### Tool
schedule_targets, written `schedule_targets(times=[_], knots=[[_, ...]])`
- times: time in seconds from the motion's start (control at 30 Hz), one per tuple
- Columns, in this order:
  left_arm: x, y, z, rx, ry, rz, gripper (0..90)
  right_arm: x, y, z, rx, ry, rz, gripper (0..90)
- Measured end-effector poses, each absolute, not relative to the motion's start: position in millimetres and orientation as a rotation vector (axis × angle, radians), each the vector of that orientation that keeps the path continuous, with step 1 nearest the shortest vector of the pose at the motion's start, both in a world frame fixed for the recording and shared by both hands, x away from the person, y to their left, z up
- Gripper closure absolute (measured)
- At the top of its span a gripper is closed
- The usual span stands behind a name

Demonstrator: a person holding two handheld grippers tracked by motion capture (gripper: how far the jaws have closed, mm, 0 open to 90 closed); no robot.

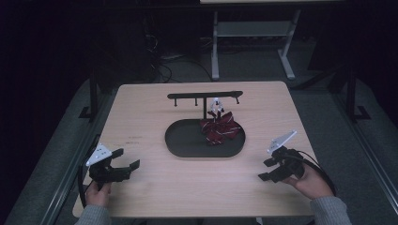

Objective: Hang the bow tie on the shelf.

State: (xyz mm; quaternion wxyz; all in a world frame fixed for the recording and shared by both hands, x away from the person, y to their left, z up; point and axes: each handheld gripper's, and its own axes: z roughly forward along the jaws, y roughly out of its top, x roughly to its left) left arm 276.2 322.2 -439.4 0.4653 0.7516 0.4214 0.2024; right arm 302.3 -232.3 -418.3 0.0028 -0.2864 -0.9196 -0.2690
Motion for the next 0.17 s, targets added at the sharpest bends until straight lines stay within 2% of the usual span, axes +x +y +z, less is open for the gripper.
schedule_targets(times=[0.17], knots=[[276.1,321.2,-439.6,1.85,1.033,0.496,12.9,292.3,-233.6,-423.6,-0.916,-2.885,-0.857,35.6]])
